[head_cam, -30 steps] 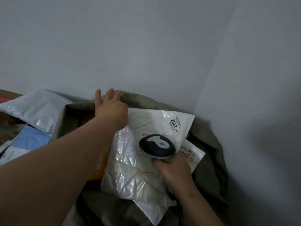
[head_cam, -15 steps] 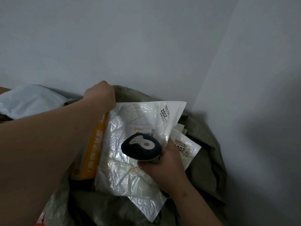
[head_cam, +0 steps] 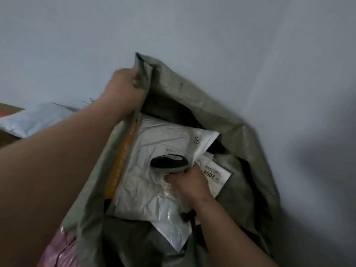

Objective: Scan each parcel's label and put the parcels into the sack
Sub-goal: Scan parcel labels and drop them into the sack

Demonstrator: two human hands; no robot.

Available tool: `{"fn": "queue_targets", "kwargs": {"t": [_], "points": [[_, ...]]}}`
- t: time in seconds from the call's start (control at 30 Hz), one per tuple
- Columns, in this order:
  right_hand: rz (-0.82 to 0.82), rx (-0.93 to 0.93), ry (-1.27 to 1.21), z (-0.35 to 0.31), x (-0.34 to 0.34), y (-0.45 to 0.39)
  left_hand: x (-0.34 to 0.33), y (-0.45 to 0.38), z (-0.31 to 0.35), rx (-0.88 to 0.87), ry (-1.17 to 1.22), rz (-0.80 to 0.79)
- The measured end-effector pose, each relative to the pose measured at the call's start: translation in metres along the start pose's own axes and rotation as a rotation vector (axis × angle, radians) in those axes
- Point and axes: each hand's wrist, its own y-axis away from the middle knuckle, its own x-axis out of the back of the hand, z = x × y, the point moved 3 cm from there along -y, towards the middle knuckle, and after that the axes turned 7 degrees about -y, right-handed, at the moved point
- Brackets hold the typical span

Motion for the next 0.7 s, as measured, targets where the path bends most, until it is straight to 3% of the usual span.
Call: {"fn": "queue_targets", "kwargs": {"t": [0.17, 0.3, 0.4, 0.57, 0.7], "points": [[0.318, 0.022, -0.224, 0.019, 0.023, 0.007, -0.016, 0.032, -0.036, -0.061, -0.199, -0.108], [0.42, 0.067, -0.031, 0.019, 0.032, 0.024, -0.01, 0.046, -0.042, -0.063, -0.277, -0.154], [0.41, 0.107, 0.062, 0.014, 0.04, 0.03, -0.002, 0.061, -0.044, -0.001, -0.328, -0.154], [0.249, 0.175, -0.252, -0.003, 0.038, 0.047, 0.009, 0.09, -0.052, 0.061, -0.341, -0.157], [0.101, 0.121, -0.29, -0.002, 0.03, 0.062, 0.018, 0.123, -0.063, 0.119, -0.309, -0.146]]}}
